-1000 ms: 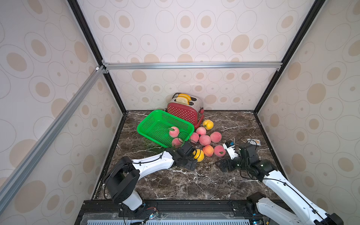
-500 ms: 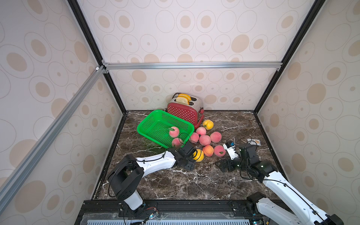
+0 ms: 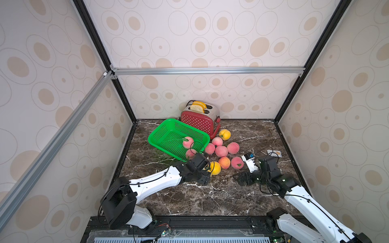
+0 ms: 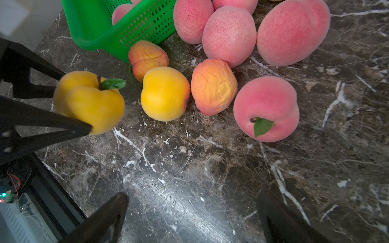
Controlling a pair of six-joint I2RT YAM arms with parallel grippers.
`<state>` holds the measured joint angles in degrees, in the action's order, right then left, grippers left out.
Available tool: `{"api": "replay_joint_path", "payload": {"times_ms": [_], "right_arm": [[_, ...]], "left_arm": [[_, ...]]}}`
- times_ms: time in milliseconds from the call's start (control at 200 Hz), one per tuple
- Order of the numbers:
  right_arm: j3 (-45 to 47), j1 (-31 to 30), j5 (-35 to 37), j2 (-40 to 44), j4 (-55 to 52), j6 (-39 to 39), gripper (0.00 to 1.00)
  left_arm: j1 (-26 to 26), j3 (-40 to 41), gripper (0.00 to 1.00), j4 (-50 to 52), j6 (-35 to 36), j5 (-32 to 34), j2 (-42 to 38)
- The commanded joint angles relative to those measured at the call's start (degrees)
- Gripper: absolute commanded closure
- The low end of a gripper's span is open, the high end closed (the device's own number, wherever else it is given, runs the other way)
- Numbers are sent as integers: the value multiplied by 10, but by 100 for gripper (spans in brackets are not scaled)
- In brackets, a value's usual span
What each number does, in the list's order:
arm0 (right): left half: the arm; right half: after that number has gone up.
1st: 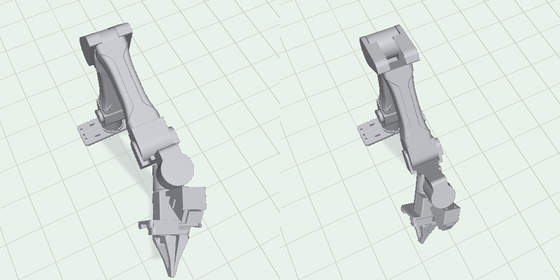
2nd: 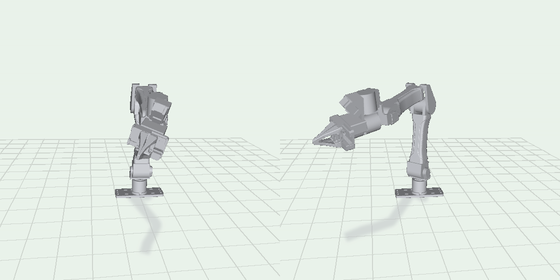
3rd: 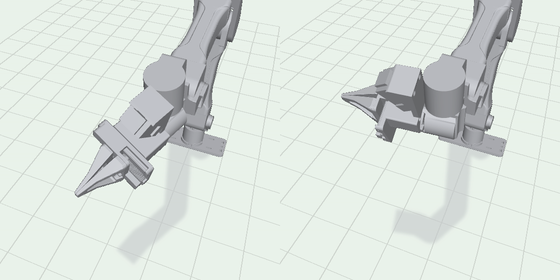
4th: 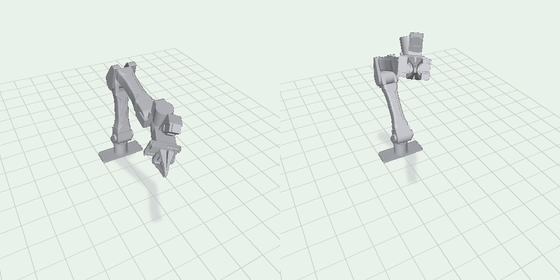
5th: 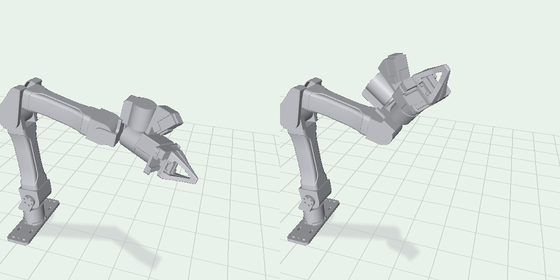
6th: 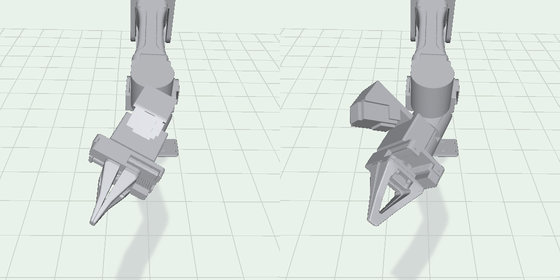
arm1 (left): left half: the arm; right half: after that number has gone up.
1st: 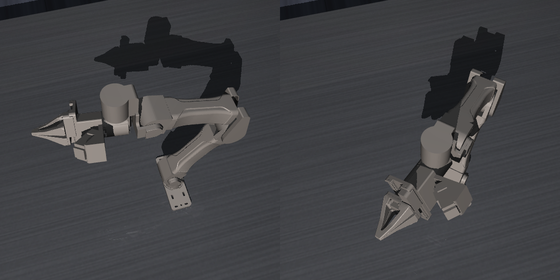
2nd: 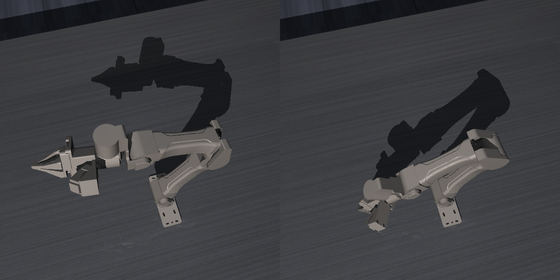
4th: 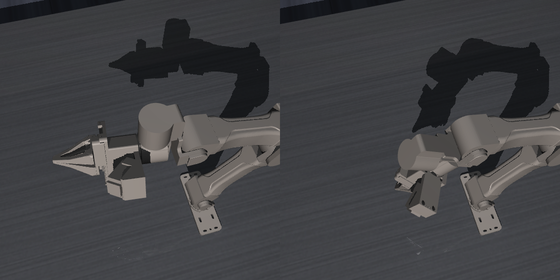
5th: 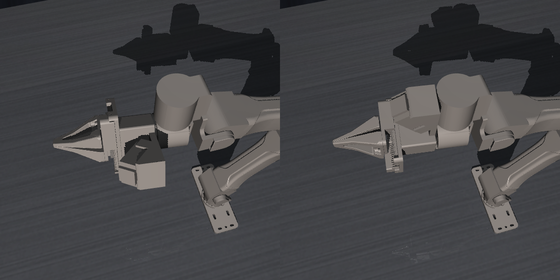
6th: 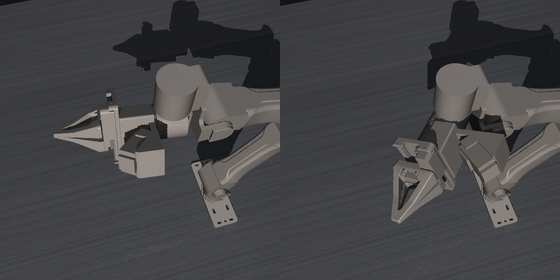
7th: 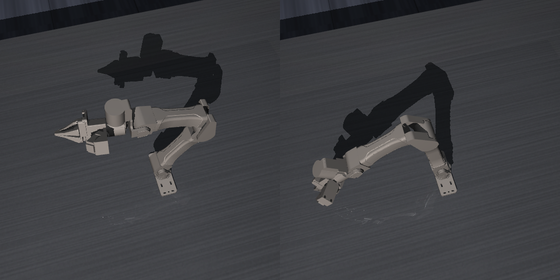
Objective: Put the peaches into the basket
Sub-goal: Pick up the peach from the center of the board, then place the peach in the basket.
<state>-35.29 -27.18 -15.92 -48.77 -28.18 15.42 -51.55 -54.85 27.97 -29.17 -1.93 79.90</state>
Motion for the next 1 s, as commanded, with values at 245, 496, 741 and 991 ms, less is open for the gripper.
{"api": "replay_joint_path", "payload": {"times_ms": [245,496,741,991], "right_arm": [[0,2,2,7,-3,-3,0],[-11,1,3,31,-29,-8,0],[-18,2,3,32,-30,-11,0],[-52,2,6,5,-38,-24,0]], "left_arm": [[28,-130,32,143,77,87,-37],[145,-182,32,151,135,47,-20],[246,-214,29,123,154,5,43],[320,-242,30,88,144,-18,135]]}}
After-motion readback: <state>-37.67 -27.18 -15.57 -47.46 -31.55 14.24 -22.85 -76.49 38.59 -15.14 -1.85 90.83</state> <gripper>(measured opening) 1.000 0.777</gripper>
